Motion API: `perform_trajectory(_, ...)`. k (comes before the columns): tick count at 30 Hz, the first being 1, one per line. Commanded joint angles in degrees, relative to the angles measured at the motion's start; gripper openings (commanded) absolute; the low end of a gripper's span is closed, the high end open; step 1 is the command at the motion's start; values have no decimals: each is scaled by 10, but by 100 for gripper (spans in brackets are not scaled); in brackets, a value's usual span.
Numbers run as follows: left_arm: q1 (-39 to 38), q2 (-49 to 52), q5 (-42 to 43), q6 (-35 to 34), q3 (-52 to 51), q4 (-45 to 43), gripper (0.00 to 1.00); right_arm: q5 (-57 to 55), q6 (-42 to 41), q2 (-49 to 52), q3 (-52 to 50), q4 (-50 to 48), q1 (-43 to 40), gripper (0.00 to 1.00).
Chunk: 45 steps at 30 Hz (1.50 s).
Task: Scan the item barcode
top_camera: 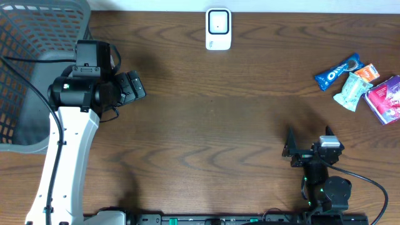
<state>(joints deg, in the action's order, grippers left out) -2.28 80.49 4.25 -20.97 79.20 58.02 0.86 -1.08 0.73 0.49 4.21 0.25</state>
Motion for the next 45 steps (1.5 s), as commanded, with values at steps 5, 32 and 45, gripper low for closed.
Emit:
perform_trajectory(5, 0, -9, 26, 0, -7, 19, 98, 5, -10, -4, -2, 1, 2, 99)
perform_trajectory(32, -95, -551, 56, 195, -558, -334, 98, 5, -10, -4, -2, 1, 2, 99)
perform_trajectory(45, -71, -768, 56, 164, -740, -455, 98, 5, -10, -4, -2, 1, 2, 99)
